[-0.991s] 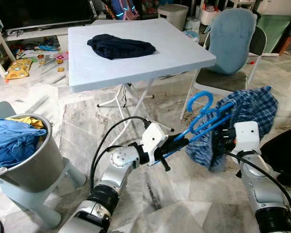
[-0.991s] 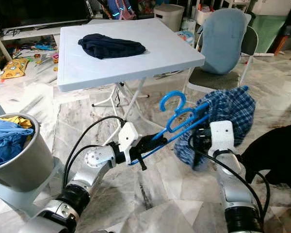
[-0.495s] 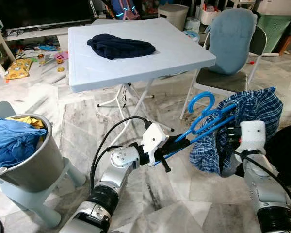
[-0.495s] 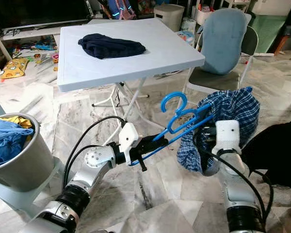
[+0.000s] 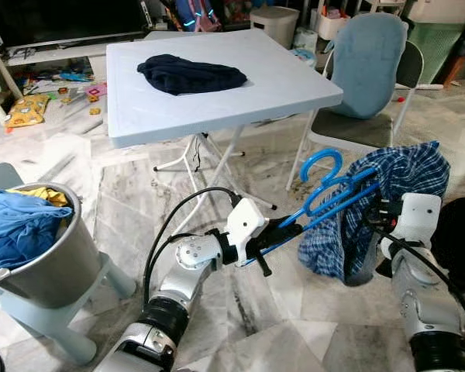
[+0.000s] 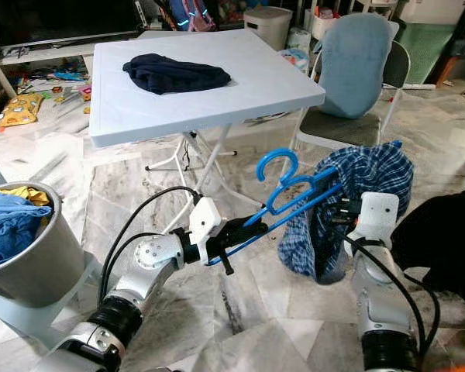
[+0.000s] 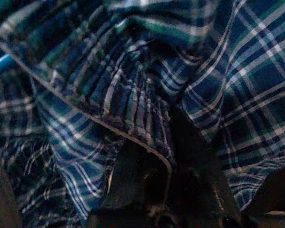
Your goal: Hang hanger
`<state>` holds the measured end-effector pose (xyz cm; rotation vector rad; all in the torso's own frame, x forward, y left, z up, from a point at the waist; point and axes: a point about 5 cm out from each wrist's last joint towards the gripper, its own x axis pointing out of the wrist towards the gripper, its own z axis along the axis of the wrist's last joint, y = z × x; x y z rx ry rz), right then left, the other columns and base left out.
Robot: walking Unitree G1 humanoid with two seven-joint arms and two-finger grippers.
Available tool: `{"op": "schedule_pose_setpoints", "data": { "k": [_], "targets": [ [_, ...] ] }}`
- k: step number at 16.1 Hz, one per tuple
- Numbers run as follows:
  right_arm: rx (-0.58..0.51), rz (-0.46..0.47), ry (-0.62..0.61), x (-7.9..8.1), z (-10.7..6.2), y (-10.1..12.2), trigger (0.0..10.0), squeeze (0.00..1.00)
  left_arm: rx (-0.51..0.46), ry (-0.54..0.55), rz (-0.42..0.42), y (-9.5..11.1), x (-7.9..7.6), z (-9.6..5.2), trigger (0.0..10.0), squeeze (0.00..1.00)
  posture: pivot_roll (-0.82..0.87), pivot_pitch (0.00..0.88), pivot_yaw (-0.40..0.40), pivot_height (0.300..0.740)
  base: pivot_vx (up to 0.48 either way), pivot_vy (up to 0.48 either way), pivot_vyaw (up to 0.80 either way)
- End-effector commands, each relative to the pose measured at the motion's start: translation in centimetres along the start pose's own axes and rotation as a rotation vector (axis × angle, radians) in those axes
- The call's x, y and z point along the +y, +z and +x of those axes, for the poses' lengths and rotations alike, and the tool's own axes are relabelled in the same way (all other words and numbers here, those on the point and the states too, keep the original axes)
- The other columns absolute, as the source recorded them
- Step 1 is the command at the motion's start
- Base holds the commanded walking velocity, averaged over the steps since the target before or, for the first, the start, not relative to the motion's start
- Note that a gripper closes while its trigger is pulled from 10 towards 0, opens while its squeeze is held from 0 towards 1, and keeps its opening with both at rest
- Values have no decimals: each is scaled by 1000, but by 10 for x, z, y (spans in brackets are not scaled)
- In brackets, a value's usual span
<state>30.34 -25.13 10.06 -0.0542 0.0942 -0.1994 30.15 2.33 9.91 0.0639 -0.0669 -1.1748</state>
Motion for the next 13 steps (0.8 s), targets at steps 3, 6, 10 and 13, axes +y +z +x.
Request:
{"op": "schedule_pose_setpoints", "data": {
  "k": [3, 6, 10, 13],
  "targets": [
    [-15, 44, -46, -9, -1, 3, 0, 0, -15, 6, 6, 4, 2, -1, 0, 0, -8, 0, -23, 740, 0, 0, 0],
    [-28, 73, -77, -14, 0, 7, 0, 0, -15, 4, 10, 4, 2, -1, 0, 0, -11, 0, -22, 740, 0, 0, 0],
    [-140, 81, -115, -22, -2, 31, 0, 0, 179, 70, 79, -19, 9, -10, 0, 0, -14, 0, -23, 740, 0, 0, 0],
    [-200, 90, -131, -25, 1, 51, 0, 0, 233, 20, 128, -24, 7, -16, 0, 0, -12, 0, -22, 740, 0, 0, 0]
  ]
}}
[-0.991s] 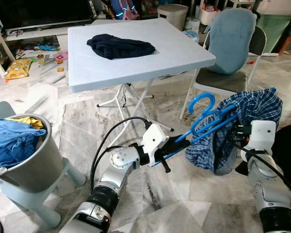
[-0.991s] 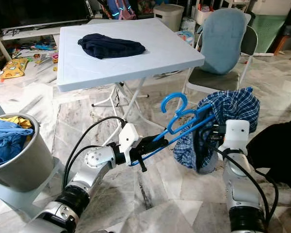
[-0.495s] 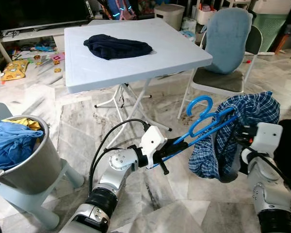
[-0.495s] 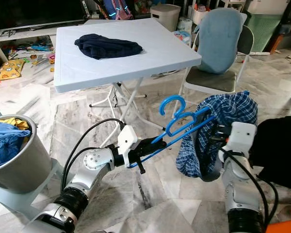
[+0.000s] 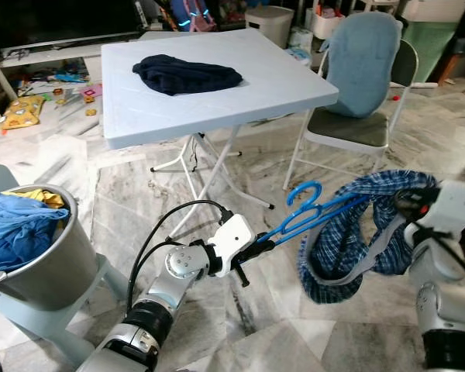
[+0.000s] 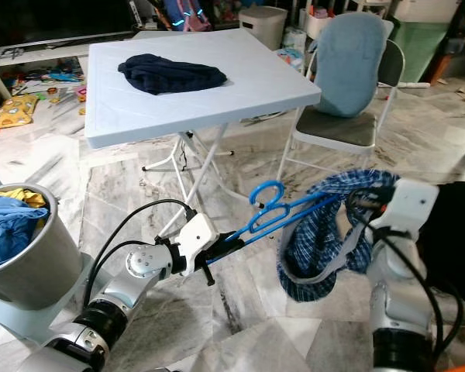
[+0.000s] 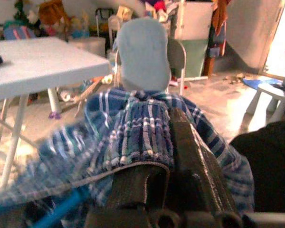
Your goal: Hang hanger
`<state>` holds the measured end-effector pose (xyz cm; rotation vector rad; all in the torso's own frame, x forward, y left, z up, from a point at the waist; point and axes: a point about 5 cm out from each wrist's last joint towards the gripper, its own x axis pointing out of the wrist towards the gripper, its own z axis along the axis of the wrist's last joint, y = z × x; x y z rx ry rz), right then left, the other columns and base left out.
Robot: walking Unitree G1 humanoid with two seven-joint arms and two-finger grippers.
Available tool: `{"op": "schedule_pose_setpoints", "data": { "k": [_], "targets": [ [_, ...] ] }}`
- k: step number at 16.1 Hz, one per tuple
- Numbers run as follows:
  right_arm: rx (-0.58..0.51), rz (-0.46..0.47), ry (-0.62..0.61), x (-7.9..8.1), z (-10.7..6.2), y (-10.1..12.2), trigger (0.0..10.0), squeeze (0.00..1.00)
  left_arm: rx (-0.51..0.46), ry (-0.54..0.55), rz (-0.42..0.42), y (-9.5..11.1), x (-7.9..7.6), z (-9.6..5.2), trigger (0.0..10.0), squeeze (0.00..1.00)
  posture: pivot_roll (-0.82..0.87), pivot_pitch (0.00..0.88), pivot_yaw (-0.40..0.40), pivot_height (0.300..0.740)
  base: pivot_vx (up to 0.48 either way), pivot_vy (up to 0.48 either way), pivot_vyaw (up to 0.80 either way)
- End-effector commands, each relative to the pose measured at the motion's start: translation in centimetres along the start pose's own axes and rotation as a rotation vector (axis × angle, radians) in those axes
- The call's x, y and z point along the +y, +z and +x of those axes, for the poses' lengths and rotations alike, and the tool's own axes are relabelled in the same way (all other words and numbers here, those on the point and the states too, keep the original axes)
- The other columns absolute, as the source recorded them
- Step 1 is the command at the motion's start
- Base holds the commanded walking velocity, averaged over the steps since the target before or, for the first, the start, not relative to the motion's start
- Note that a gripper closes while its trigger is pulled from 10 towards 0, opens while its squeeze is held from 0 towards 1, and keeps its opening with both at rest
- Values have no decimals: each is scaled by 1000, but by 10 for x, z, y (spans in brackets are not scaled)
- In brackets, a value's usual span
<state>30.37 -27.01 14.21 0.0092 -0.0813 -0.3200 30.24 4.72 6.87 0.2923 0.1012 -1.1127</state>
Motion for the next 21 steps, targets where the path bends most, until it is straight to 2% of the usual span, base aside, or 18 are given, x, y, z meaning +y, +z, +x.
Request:
{"op": "schedule_pose_setpoints", "data": {
  "k": [1, 5, 7, 10, 12, 16, 18, 19, 20, 21],
  "targets": [
    [-70, 2, -25, -3, 8, 22, 0, 0, -6, -51, 70, 6, -2, 1, 0, 0, -11, 0, -22, 740, 0, 0, 0],
    [-75, -34, -51, -1, 12, 24, 0, 0, -20, -133, 109, 7, -4, -10, 0, 0, 3, 0, -28, 740, 0, 0, 0],
    [-51, -32, -69, 0, 11, 16, 0, 0, -37, -190, 81, 8, -4, -17, 0, 0, 12, 0, -33, 740, 0, 0, 0],
    [-61, -68, -30, 10, 11, 17, 0, 0, 36, -270, 107, -1, -8, -24, 0, 0, 12, 0, -31, 740, 0, 0, 0],
    [-43, -71, -54, 4, 12, 13, 0, 0, 4, -295, 85, 1, -10, -25, 0, 0, 8, 0, -27, 740, 0, 0, 0],
    [9, -140, -97, -10, 4, -6, 0, 0, 76, -402, 96, -2, -10, -33, 0, 0, 8, 0, -28, 740, 0, 0, 0],
    [-49, -157, -140, -16, 1, 4, 0, 0, 180, -313, 117, -18, -2, -39, 0, 0, 11, 0, -25, 740, 0, 0, 0],
    [-69, -160, -146, -17, 1, 8, 0, 0, 197, -291, 107, -21, -1, -40, 0, 0, 10, 0, -24, 740, 0, 0, 0],
    [-167, -172, -141, -13, 4, 34, 0, 0, 274, -178, 11, -36, 5, -42, 0, 0, 7, 0, -22, 740, 0, 0, 0],
    [-177, -173, -140, -12, 4, 37, 0, 0, 282, -163, -1, -37, 6, -42, 0, 0, 7, 0, -22, 740, 0, 0, 0]
  ]
}}
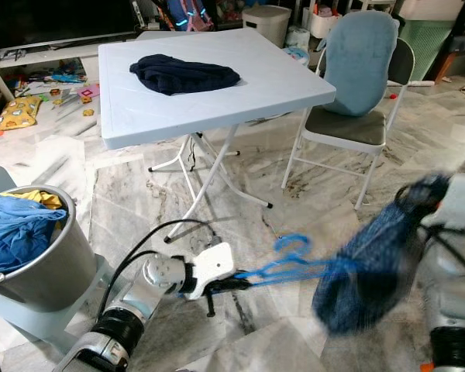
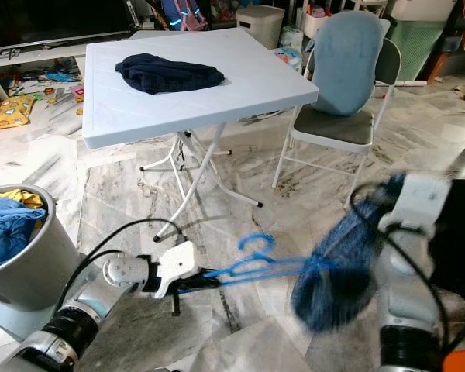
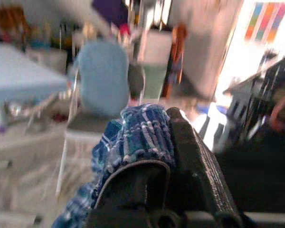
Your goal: Hang hanger
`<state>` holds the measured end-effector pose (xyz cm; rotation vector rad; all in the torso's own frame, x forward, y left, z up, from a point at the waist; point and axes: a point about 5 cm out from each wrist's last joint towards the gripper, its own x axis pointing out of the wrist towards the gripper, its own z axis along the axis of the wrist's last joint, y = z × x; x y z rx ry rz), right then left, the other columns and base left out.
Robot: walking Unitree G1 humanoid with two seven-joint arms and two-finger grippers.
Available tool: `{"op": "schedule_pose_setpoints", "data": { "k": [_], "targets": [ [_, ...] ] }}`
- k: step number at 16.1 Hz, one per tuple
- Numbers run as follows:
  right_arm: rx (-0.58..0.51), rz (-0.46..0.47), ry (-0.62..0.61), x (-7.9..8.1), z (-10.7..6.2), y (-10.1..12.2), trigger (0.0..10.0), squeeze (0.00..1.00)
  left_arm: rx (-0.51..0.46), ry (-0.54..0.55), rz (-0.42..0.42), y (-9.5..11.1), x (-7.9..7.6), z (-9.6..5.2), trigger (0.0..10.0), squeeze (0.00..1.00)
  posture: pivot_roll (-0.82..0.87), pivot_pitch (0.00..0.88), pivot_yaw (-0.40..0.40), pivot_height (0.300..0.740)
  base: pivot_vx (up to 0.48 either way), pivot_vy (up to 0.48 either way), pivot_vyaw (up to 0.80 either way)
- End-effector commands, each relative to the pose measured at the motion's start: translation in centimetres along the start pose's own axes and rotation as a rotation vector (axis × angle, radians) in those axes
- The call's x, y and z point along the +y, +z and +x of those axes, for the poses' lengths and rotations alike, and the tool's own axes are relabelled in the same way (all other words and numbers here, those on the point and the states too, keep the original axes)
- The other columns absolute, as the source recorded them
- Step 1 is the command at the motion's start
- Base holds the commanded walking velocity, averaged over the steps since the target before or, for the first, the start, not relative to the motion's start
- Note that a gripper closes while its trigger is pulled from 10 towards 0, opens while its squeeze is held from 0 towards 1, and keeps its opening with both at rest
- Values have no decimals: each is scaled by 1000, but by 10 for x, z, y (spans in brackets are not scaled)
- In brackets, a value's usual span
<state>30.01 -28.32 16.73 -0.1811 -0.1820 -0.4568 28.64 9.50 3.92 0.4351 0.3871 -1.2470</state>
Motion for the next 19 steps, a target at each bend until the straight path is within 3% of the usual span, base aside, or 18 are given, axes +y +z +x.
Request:
{"op": "schedule_pose_setpoints", "data": {
  "k": [1, 3, 5, 7, 8, 11, 12, 14, 15, 17, 19],
  "targets": [
    [-68, 3, -13, -1, 5, 17, 0, 0, 21, 43, -20, 0, 7, -2, 0, 0, 3, 0, -21, 740, 0, 0, 0],
    [-158, -8, -24, 0, 9, 39, 0, 0, 75, 119, -123, -10, 12, -1, 0, 0, 3, 0, -21, 740, 0, 0, 0],
    [-167, -10, -21, 3, 9, 40, 0, 0, 75, 141, -116, -7, 15, -1, 0, 0, 10, 0, -21, 740, 0, 0, 0],
    [-114, 44, 31, 14, 3, 31, 0, 0, 30, 258, -114, 0, 24, 0, 0, 0, 8, 0, -25, 740, 0, 0, 0],
    [-86, 36, 49, 16, 1, 25, 0, 0, 3, 279, -119, 4, 26, 1, 0, 0, 10, 0, -27, 740, 0, 0, 0],
    [60, 79, 80, 24, -22, -10, 0, 0, -246, 407, -141, 35, 37, -2, 0, 0, 17, 0, -34, 740, 0, 0, 0],
    [73, 82, 90, 25, -28, -14, 0, 0, -263, 495, -143, 36, 41, -4, 824, 0, 20, 0, -33, 740, 0, 0, 0],
    [99, 112, 128, 25, -42, -19, 0, 0, -261, 650, -193, 28, 42, -9, 8824, 0, 22, 0, -24, 740, 0, 0, 0],
    [111, 137, 155, 25, -53, -21, 0, 0, -269, 716, -216, 23, 40, -12, 10000, 0, 24, 0, -19, 740, 0, 0, 0],
    [110, 165, 198, 28, -65, -21, 0, 0, -268, 822, -312, 14, 41, -17, 10000, 0, 27, 0, -17, 740, 0, 0, 0],
    [103, 175, 239, 32, -78, -18, 0, 0, -268, 920, -322, 10, 43, -26, 10000, 0, 34, 0, -14, 740, 0, 0, 0]
  ]
}}
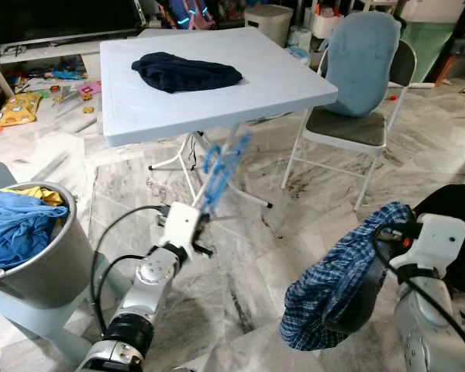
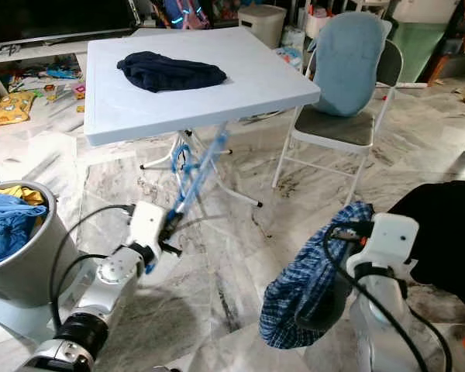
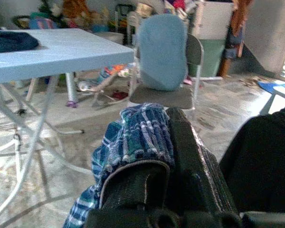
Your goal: Hang hanger
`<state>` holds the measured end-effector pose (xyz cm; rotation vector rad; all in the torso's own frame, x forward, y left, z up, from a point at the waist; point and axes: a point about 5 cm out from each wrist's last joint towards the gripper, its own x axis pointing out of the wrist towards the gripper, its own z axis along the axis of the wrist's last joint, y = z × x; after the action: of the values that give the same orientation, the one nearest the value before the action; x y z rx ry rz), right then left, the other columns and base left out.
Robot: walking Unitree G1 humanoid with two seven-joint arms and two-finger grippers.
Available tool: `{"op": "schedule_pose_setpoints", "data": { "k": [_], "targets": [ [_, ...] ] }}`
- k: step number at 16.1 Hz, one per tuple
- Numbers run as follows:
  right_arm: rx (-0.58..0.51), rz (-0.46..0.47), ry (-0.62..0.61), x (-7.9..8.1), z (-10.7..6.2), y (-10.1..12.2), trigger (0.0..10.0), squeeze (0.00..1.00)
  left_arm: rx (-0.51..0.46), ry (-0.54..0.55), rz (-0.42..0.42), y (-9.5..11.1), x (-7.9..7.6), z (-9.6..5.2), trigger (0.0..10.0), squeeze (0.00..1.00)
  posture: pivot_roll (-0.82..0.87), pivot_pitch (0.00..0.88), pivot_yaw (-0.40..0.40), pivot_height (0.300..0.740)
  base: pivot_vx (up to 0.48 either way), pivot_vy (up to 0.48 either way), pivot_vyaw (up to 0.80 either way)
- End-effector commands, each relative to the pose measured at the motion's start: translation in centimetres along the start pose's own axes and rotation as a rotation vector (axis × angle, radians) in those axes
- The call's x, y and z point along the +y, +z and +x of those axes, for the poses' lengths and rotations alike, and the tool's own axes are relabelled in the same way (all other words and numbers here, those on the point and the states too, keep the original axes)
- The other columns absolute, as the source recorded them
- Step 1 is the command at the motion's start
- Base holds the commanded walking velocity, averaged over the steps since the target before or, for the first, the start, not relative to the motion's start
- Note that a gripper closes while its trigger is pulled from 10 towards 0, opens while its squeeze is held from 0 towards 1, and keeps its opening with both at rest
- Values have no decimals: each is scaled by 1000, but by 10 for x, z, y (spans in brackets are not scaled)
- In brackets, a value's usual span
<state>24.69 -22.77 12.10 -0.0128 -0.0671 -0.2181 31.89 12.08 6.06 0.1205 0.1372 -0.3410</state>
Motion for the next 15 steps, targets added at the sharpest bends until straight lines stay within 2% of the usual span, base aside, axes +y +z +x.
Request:
{"op": "schedule_pose_setpoints", "data": {
  "k": [1, 3, 4, 5, 6, 8, 13, 15],
  "targets": [
    [-31, 11, 20, 5, -3, 8, 0, 0, -34, 40, 0, 6, 5, -1, 10000, 0, 36, 0, -14, 740, 0, 0, 0],
    [-21, 14, 42, 15, -11, 5, 0, 0, -61, 30, -26, 7, 4, -5, 10000, 0, 44, 0, -20, 740, 0, 0, 0],
    [-19, 21, 66, 23, -14, 4, 1569, 0, -52, 27, -49, 5, 4, -6, 10000, 0, 44, 0, -24, 740, 0, 0, 0],
    [-19, 40, 76, 27, -15, 4, 9216, 0, -50, 27, -58, 5, 5, -6, 10000, 0, 44, 0, -28, 740, 0, 0, 0],
    [-25, 41, 108, 35, -16, 6, 10000, 0, -54, 17, -63, 6, 4, -7, 10000, 0, 45, 0, -28, 740, 0, 0, 0],
    [-46, -8, 156, 42, -16, 9, 10000, 0, -57, -2, -73, 6, 1, -7, 10000, 0, 47, 0, -33, 740, 0, 0, 0],
    [-26, 3, 135, 42, -16, 8, 10000, 0, -56, -33, -83, 5, -3, -9, 10000, 0, 39, 0, -31, 740, 346, 0, 449],
    [-14, -2, 131, 42, -17, 6, 10000, 0, -77, -37, -75, 11, -5, -6, 10000, 0, 31, 0, -31, 740, 360, 0, 0]
  ]
}}
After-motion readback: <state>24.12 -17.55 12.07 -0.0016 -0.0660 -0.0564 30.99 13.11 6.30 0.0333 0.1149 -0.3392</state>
